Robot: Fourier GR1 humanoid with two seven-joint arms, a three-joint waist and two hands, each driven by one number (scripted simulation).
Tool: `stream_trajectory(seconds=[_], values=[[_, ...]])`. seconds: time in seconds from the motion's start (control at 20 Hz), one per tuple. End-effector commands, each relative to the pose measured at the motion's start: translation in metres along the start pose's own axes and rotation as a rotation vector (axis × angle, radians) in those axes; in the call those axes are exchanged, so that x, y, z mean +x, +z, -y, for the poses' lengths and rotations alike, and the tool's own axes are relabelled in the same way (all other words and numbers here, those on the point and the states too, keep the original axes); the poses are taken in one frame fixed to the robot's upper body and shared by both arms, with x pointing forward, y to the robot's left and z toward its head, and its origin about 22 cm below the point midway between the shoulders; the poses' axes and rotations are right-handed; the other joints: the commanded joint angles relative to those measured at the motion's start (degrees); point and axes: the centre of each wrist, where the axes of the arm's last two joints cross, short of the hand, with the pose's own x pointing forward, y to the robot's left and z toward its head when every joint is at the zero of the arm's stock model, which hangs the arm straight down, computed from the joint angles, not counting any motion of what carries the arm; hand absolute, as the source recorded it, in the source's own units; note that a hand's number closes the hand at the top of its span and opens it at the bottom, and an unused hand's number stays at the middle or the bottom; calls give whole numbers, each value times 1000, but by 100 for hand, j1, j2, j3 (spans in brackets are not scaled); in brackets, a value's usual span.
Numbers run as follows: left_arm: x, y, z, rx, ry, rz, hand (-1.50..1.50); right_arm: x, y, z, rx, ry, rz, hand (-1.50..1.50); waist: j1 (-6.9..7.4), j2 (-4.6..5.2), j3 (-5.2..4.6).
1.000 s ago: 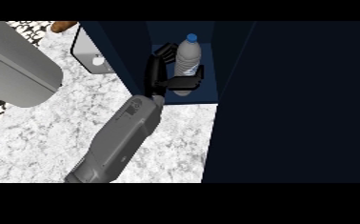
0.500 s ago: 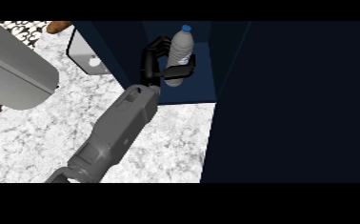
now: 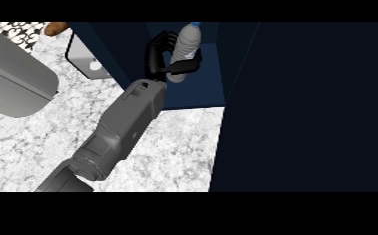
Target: Pick up the bottled water, place it into the cabinet and close the cabinet
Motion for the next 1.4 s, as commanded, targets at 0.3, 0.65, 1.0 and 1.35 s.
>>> stream_trajectory(seconds=[0.3,0.65,1.0,1.35], values=[[-3,-6,-4,-16,-43,-2,-150,15,10,-4,30,-46,30,-150,-73,33,-5],[-12,-3,-12,-26,12,7,-150,20,7,7,18,-40,41,-150,-28,49,-4],[8,-13,-1,-63,-3,48,-150,5,5,2,29,-37,24,-150,-157,53,-2],[20,-16,4,-228,255,126,-150,10,13,1,12,-30,34,-150,-54,-25,-4]])
